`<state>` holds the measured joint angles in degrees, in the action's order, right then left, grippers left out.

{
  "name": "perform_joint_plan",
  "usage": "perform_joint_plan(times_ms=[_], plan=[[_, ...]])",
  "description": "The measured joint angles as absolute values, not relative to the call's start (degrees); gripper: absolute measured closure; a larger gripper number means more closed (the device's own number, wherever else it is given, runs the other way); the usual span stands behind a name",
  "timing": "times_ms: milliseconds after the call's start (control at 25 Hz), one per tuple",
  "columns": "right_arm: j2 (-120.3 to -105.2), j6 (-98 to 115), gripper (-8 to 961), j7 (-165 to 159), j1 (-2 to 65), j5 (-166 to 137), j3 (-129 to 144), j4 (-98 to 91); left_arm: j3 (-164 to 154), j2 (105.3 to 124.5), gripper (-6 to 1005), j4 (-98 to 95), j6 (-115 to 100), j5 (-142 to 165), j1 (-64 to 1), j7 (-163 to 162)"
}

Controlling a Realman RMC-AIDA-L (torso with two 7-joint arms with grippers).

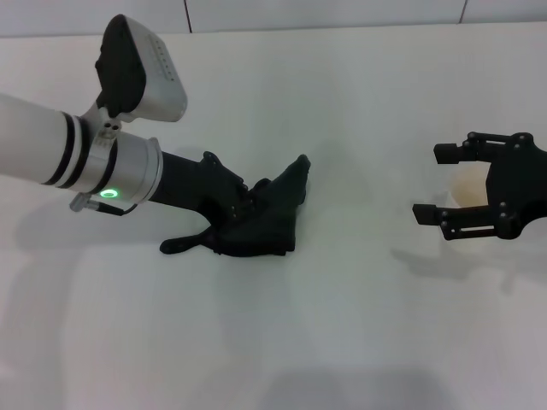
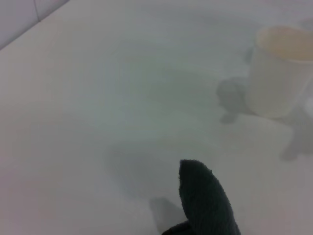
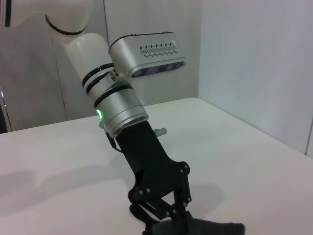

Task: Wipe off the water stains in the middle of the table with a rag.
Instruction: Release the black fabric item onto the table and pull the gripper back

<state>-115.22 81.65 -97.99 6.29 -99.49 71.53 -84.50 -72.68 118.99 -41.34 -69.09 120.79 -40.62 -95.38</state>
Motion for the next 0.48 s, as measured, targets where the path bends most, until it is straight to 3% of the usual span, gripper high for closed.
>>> perform_joint_plan(times_ms=[480], plan=[[-115.22, 81.39, 96, -97.97, 6.66, -99.49, 71.44, -84.29, -72.75, 119.16, 945, -43.29, -71.42, 118.67, -39.03, -98.29]])
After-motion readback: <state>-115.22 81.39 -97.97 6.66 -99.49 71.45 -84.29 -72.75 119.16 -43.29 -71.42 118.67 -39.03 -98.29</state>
